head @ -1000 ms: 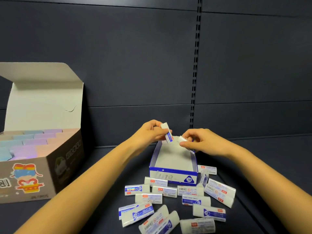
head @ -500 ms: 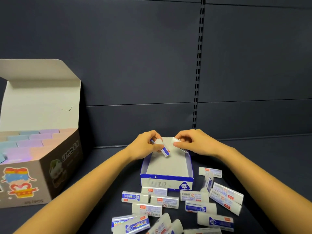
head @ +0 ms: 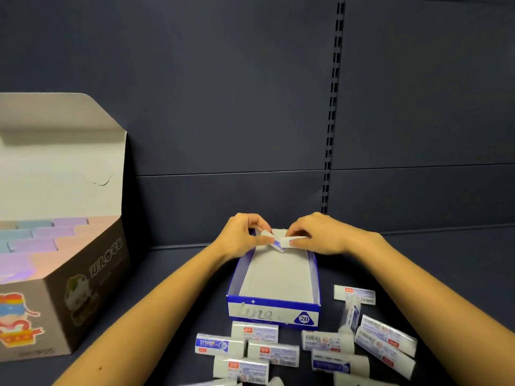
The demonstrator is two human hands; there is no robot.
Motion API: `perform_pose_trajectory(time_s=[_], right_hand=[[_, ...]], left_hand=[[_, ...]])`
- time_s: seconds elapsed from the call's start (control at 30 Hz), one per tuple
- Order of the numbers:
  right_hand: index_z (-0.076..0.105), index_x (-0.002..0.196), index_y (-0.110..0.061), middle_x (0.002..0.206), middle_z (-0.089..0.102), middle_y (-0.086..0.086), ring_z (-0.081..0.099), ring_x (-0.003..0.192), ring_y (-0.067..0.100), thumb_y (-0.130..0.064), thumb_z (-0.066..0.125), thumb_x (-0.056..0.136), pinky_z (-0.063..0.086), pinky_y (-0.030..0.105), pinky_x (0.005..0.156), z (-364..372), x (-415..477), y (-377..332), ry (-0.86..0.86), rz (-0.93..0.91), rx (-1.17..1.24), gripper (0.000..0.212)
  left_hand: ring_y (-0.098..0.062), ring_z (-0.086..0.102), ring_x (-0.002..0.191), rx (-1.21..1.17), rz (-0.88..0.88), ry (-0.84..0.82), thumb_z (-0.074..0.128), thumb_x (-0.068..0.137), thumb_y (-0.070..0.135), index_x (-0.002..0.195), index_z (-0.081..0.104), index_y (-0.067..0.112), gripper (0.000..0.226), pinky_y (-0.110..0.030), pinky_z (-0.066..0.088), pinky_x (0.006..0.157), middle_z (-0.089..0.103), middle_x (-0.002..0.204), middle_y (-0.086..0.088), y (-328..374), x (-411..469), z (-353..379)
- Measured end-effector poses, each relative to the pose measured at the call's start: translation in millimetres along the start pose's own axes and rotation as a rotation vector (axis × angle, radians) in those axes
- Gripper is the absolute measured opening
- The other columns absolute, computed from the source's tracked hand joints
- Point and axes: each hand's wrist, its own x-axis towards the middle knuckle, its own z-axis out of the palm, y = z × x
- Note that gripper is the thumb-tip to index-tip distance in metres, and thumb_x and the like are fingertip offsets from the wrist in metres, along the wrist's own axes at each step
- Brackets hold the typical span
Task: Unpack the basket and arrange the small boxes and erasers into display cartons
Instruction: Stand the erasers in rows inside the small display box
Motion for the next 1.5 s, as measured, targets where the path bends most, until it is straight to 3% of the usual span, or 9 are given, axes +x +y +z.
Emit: perform_pose_trajectory(time_s=[0.23,0.4,0.5,0.67,0.9,1.07,1.27,1.4,1.5], right_hand=[[0.062,0.118,-0.022,0.119,0.061,-0.005,0.055,0.107,0.014,-0.033,0.053,0.093,0.044,0.027,0.091,-3,2,7,-0.003,-0.068,-0.014,0.029],[0.063,0.117,-0.020,0.120,0.062,-0.002,0.057,0.106,0.018,-0.030,0.053,0.093,0.047,0.030,0.090,-1,11,-4,0.039,-0.079,-0.072,0.028],[0.063,0.119,-0.023,0.121,0.062,-0.001,0.056,0.109,0.020,-0.031,0.051,0.093,0.047,0.031,0.091,4,16,-10,0.094,-0.065,-0.187,0.029],[0.061,0.122,-0.027,0.120,0.063,-0.004,0.050,0.111,0.016,-0.036,0.049,0.095,0.032,0.023,0.088,10,20,-12,0.173,-0.120,-0.279,0.032],[0.061,0.121,-0.027,0.122,0.063,-0.006,0.054,0.111,0.016,-0.030,0.051,0.093,0.039,0.026,0.093,14,25,-11,0.136,-0.105,-0.174,0.030],[0.063,0.116,-0.025,0.112,0.063,0.000,0.056,0.099,0.023,-0.014,0.048,0.091,0.035,0.027,0.070,15,26,-13,0.110,-0.103,-0.308,0.031],[0.064,0.097,-0.015,0.110,0.054,0.001,0.052,0.095,0.023,-0.011,0.048,0.091,0.031,0.029,0.066,18,27,-16,0.124,-0.104,-0.441,0.017],[0.041,0.064,-0.017,0.094,0.044,-0.001,0.039,0.087,0.018,-0.008,0.045,0.091,0.031,0.029,0.063,16,29,-16,0.058,-0.109,-0.475,0.028],[0.061,0.079,-0.015,0.102,0.048,0.002,0.048,0.092,0.021,-0.011,0.048,0.092,0.034,0.029,0.065,15,31,-15,0.057,-0.082,-0.402,0.019]], left_hand=[[-0.020,0.065,0.081,0.169,0.022,-0.003,0.073,0.078,0.017,0.088,0.069,0.007,0.015,-0.028,0.054,0.077,0.071,0.089,-0.006,-7,-2,-7],[-0.012,0.062,0.071,0.206,0.016,0.026,0.076,0.076,0.018,0.083,0.070,0.009,0.013,-0.017,0.050,0.066,0.072,0.085,-0.004,-11,-7,-18],[-0.013,0.063,0.073,0.203,-0.015,-0.002,0.077,0.074,0.022,0.081,0.071,0.011,0.014,-0.018,0.052,0.067,0.072,0.084,-0.003,-14,-6,-23],[-0.007,0.047,0.083,0.419,0.019,0.004,0.075,0.075,0.033,0.082,0.070,0.019,0.016,-0.022,0.043,0.071,0.064,0.082,0.010,-18,-4,-27],[-0.009,0.039,0.091,0.685,0.090,0.022,0.067,0.081,0.040,0.097,0.072,0.025,0.022,-0.021,0.030,0.076,0.068,0.097,0.010,-9,-2,-25],[-0.011,0.038,0.089,0.743,0.097,0.003,0.065,0.083,0.035,0.095,0.074,0.024,0.018,-0.021,0.023,0.075,0.069,0.099,0.015,-8,-1,-23],[-0.011,0.043,0.095,0.650,0.039,-0.041,0.066,0.084,0.019,0.094,0.073,0.018,0.013,-0.024,0.035,0.069,0.058,0.105,0.006,-7,-2,-21],[-0.009,0.047,0.085,0.602,0.040,-0.060,0.067,0.083,0.016,0.094,0.072,0.014,0.012,-0.021,0.036,0.071,0.051,0.112,0.004,-7,-2,-21],[-0.014,0.057,0.086,0.559,0.023,-0.083,0.066,0.084,0.015,0.093,0.073,0.012,0.012,-0.022,0.045,0.075,0.065,0.108,-0.001,-10,-1,-22]])
